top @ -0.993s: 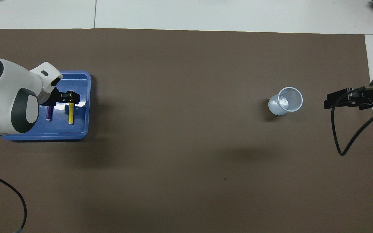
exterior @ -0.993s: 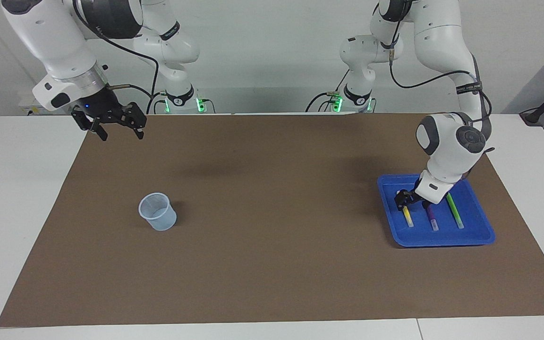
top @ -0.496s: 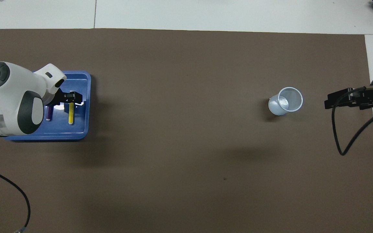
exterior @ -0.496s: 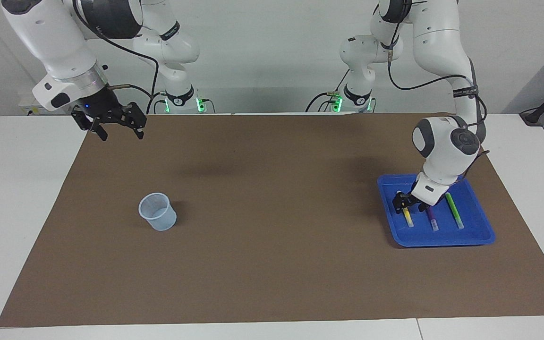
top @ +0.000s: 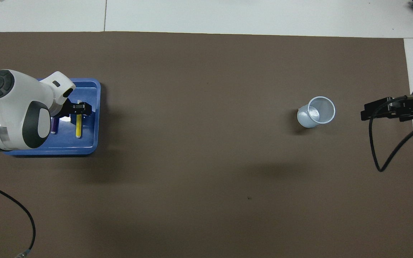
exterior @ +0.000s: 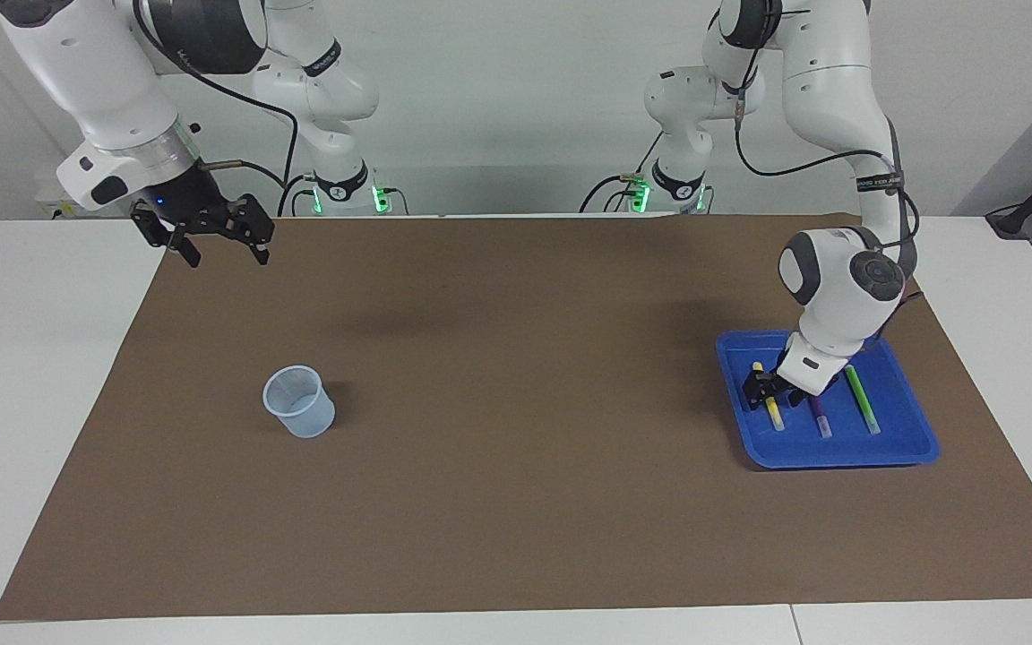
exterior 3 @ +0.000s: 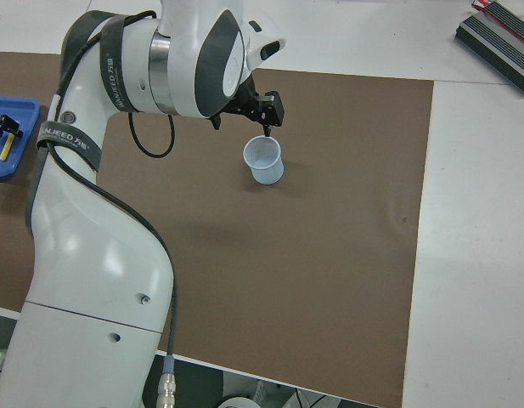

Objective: Transfer and insert pens with both arms
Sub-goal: 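Lower the left gripper onto the yellow pen and grasp it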

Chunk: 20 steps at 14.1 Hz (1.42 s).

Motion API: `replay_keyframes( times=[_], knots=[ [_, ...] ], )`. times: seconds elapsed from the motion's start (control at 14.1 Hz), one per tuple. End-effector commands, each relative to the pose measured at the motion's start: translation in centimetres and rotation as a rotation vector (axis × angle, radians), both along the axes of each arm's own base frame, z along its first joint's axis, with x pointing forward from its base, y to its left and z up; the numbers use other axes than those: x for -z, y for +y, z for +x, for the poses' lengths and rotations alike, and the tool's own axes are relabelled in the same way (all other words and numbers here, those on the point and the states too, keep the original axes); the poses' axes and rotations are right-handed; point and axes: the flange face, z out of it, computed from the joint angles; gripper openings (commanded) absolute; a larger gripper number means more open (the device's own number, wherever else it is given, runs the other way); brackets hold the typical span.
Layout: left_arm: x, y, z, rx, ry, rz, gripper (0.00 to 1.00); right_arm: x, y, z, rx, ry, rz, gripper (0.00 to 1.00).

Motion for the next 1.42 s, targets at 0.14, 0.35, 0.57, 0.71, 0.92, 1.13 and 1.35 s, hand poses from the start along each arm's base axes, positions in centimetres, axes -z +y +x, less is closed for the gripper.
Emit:
replay_keyframes(
  times=[0.14, 0.35, 0.57, 0.71, 0.92, 1.13, 1.35],
  knots=[
    [0.2, -0.2, -0.2, -0.002, -0.009, 0.011, 0.50, 0.0, -0.1, -0.7, -0.020, 0.005, -0.019, 1.00],
    [0.2, -0.2, -0.2, -0.002, -0.006, 0.011, 0.38, 0.0, -0.1, -0.6, -0.020, 0.000, -0.019, 1.00],
    [0.3, -0.3, -0.2, 0.001, -0.003, 0.012, 0.21, 0.0, -0.5, -0.7, -0.013, 0.008, -0.019, 1.00],
    [0.2, -0.3, -0.2, 0.001, -0.001, 0.012, 0.02, 0.4, -1.2, -1.4, -0.001, 0.055, -0.017, 1.00],
    [-0.7, -0.2, 0.2, -0.001, 0.016, 0.013, 0.00, 1.2, -2.5, -2.3, 0.022, 0.071, -0.016, 1.00],
    [-2.8, -0.1, 1.3, -0.010, 0.030, 0.008, 0.00, 1.2, -2.7, -2.4, 0.025, 0.074, -0.017, 1.00],
    [-4.9, -0.3, 2.1, -0.023, 0.038, -0.004, 0.00, 1.3, -2.7, -2.4, 0.028, 0.074, -0.018, 1.00]
  ],
)
